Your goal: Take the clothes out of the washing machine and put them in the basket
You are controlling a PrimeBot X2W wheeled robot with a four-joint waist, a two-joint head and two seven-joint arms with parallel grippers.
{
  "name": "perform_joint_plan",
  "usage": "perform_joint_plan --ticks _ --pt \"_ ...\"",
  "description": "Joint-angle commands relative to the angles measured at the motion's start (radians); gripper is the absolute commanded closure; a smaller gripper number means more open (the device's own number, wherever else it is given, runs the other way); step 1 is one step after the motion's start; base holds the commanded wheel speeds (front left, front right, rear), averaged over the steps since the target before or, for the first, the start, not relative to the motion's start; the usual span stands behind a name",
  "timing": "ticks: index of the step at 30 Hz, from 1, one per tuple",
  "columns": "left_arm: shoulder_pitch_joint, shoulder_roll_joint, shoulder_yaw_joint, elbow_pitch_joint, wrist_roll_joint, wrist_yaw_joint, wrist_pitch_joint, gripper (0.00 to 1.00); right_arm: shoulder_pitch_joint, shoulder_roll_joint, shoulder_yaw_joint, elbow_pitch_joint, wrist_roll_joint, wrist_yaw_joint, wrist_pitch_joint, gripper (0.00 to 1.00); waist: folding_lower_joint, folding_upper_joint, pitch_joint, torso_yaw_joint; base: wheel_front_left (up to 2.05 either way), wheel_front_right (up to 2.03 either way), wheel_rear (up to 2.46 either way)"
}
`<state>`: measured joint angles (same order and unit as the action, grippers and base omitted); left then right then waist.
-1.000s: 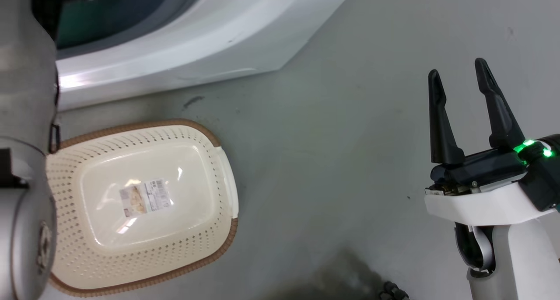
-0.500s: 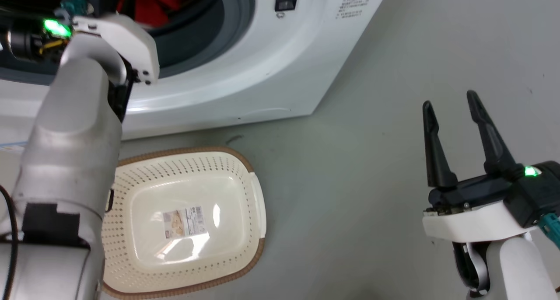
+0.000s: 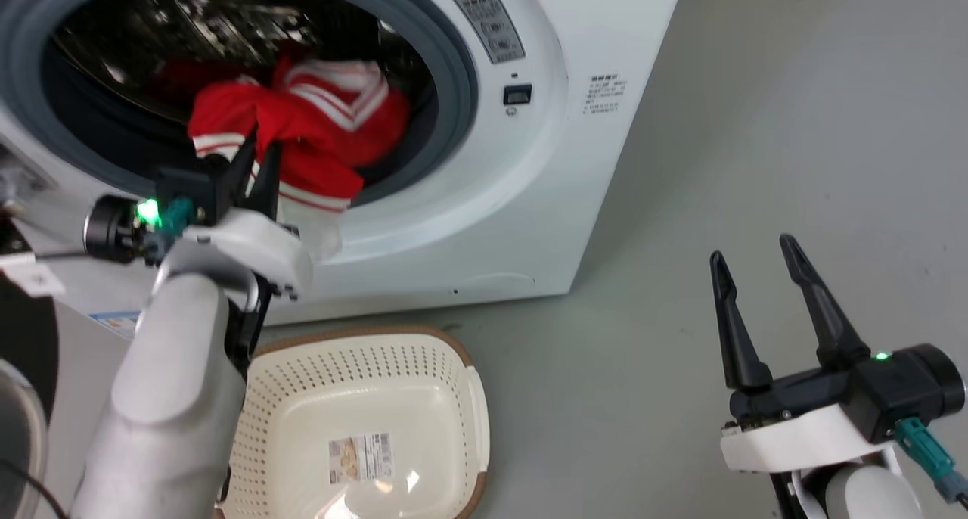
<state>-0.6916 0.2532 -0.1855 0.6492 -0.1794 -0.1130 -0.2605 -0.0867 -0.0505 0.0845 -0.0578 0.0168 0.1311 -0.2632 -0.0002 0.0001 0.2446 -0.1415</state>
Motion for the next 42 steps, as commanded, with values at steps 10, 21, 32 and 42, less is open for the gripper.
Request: perform_joint_plan --ticks 10,21,32,42 --pt "0.297 0.026 0.014 -0.401 -0.036 0.05 0.082 1.0 0.083 0.001 -0.007 0.011 -0.017 -0.001 -0.002 0.0 0.0002 -0.0001 -0.128 0.061 0.0 0.0 0.0" --pt "0.5 0.072 0.024 -0.784 -0.035 0.106 0.2 1.0 0.126 0.001 -0.002 0.019 -0.018 -0.001 -0.002 0.0 0.0002 -0.0001 -0.182 0.089 0.0 0.0 0.0" --pt "0.568 0.077 0.007 -0.889 -0.04 0.113 0.216 1.0 0.122 0.001 0.001 0.017 -0.02 -0.001 -0.002 0.0 0.0002 -0.0001 -0.174 0.088 0.0 0.0 0.0" --pt "0.615 0.054 -0.052 -0.84 -0.047 0.104 0.209 1.0 0.091 0.001 -0.004 0.008 -0.025 -0.001 -0.002 0.0 0.0002 -0.0001 -0.119 0.083 0.0 0.0 0.0"
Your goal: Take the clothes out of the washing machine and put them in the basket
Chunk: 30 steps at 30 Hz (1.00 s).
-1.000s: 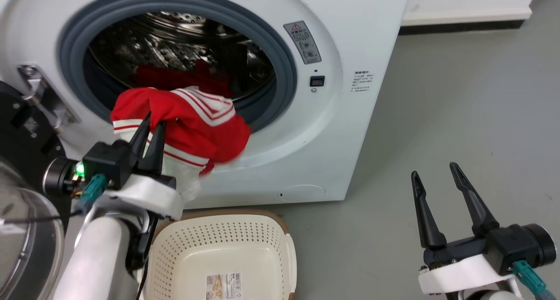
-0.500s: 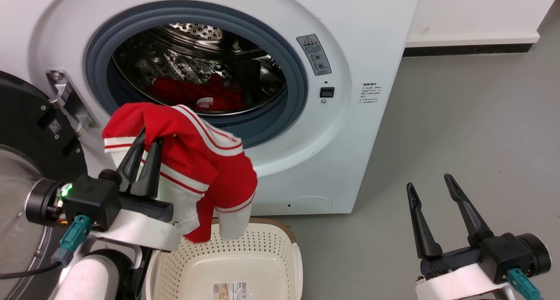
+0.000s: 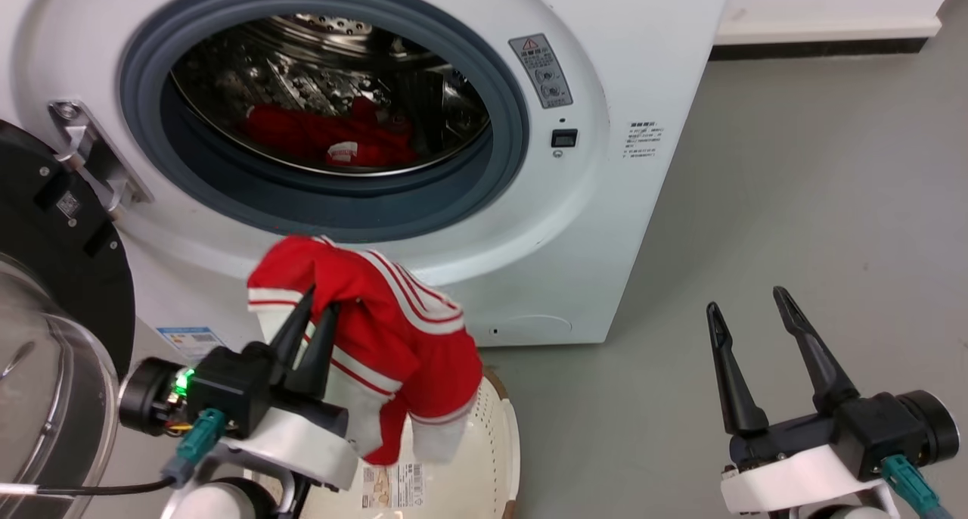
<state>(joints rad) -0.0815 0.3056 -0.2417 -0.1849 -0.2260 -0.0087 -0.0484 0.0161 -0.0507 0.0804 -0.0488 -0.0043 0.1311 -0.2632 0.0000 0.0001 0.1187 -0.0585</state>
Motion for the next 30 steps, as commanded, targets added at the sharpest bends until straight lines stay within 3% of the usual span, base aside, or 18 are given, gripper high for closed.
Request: perform_joint_plan --ticks 1,12,30 --pt "0.01 -0.002 -0.001 0.006 -0.002 -0.002 -0.006 1.0 -0.02 0.001 0.001 -0.005 -0.009 -0.001 -0.002 0.0 0.0 -0.0001 0.018 0.0 0.0 0.0 0.0" --pt "-0.052 -0.07 -0.053 0.243 -0.036 -0.029 -0.082 1.0 -0.118 0.001 -0.006 -0.034 0.0 -0.001 -0.002 0.0 0.0 -0.0001 0.207 -0.017 0.0 0.0 0.0" --pt "-0.42 -0.115 -0.067 0.938 -0.065 -0.09 -0.187 1.0 -0.301 0.001 -0.046 -0.084 0.04 -0.001 -0.002 0.0 0.0 -0.0001 0.557 -0.102 0.0 0.0 0.0"
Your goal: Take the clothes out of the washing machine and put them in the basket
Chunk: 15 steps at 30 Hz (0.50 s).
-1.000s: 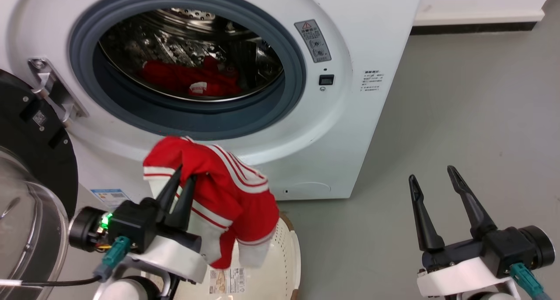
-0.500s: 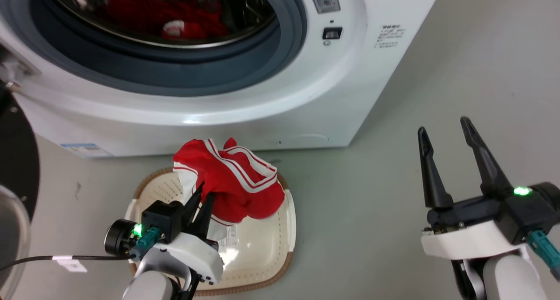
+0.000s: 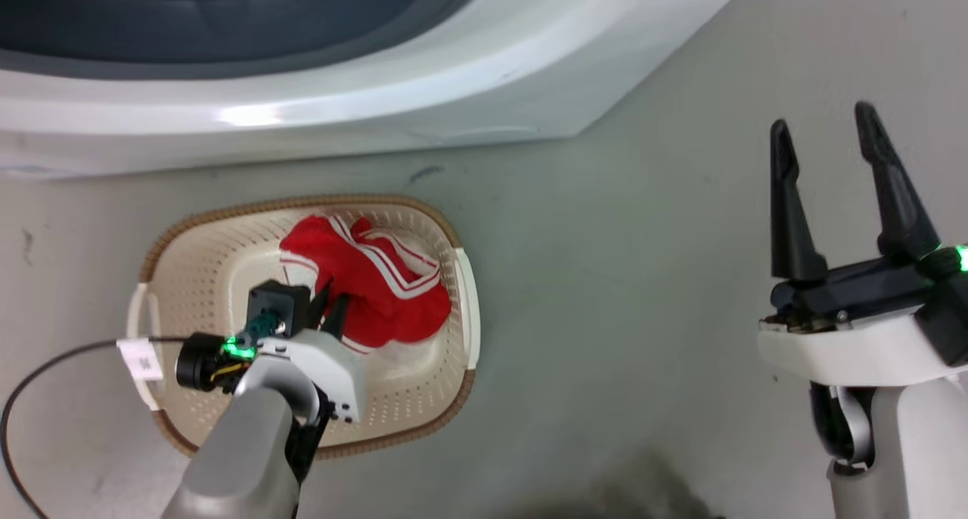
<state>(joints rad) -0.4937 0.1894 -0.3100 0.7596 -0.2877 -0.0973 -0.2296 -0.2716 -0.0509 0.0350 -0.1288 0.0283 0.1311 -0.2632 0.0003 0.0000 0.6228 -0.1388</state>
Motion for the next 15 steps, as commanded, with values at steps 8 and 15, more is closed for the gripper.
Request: perform_joint_plan --ticks 8,15 --pt "-0.204 0.003 -0.008 0.291 0.014 0.016 -0.004 1.0 -0.07 0.001 -0.02 -0.024 0.024 -0.001 -0.002 0.0 -0.0003 0.0 0.178 -0.036 0.0 0.0 0.0" --pt "-0.311 0.007 -0.065 0.454 0.067 0.042 0.021 1.0 -0.095 0.001 -0.027 -0.035 0.034 -0.001 -0.002 0.0 -0.0003 0.0 0.244 -0.045 0.0 0.0 0.0"
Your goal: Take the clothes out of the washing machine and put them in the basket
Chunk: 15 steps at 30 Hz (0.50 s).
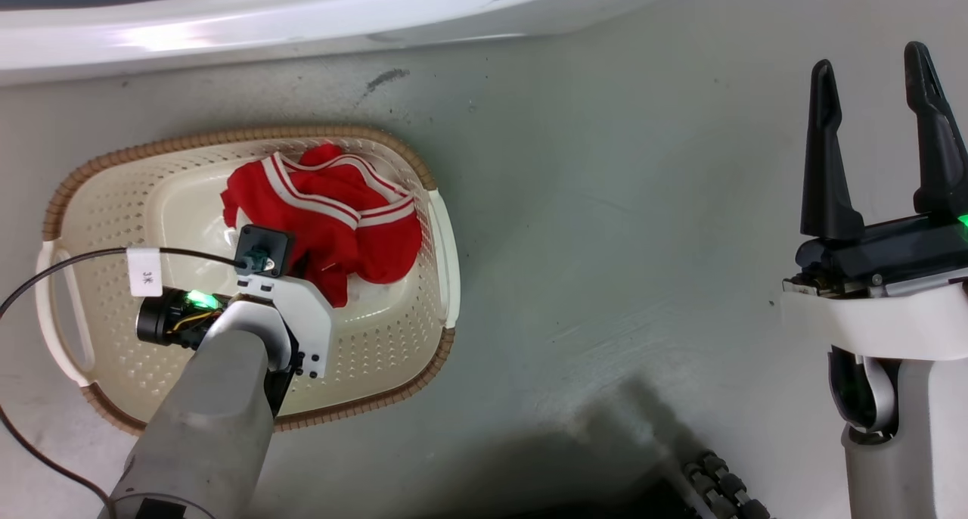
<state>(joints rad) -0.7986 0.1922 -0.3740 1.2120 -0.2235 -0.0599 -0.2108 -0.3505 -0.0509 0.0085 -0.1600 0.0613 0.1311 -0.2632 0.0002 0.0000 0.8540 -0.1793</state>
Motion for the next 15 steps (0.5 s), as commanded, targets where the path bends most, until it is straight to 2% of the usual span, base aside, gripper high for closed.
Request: perform_joint_plan --ticks 1,4,5,6,10,15 --pt "-0.014 0.004 -0.011 0.015 0.012 0.006 0.011 1.0 -0.02 0.001 0.001 -0.005 0.002 -0.001 -0.002 0.0 -0.0002 0.0 0.017 -0.006 0.0 0.0 0.0" --pt "-0.031 0.007 -0.044 0.042 0.036 0.01 0.04 1.0 -0.023 0.001 0.005 -0.004 0.007 -0.001 -0.002 0.0 -0.0002 0.0 0.024 -0.01 0.0 0.0 0.0" --pt "-0.031 0.006 -0.051 0.048 0.04 0.009 0.049 0.65 -0.022 0.001 0.007 -0.002 0.007 -0.001 -0.002 0.0 -0.0002 0.0 0.023 -0.011 0.0 0.0 0.0" --pt "-0.031 0.004 -0.058 0.052 0.045 0.004 0.048 0.0 -0.021 0.001 0.008 0.0 0.007 -0.001 -0.002 0.0 -0.0002 0.0 0.021 -0.012 0.0 0.0 0.0" --pt "-0.017 -0.01 -0.07 0.063 0.042 -0.01 0.053 0.0 -0.011 0.001 0.004 0.015 0.009 -0.001 -0.002 0.0 -0.0002 0.0 -0.011 -0.005 0.0 0.0 0.0" --pt "0.017 -0.03 -0.024 0.067 -0.014 0.009 -0.009 0.0 0.008 0.001 0.011 0.033 0.003 -0.001 -0.002 0.0 -0.0002 0.0 -0.086 0.01 0.0 0.0 0.0"
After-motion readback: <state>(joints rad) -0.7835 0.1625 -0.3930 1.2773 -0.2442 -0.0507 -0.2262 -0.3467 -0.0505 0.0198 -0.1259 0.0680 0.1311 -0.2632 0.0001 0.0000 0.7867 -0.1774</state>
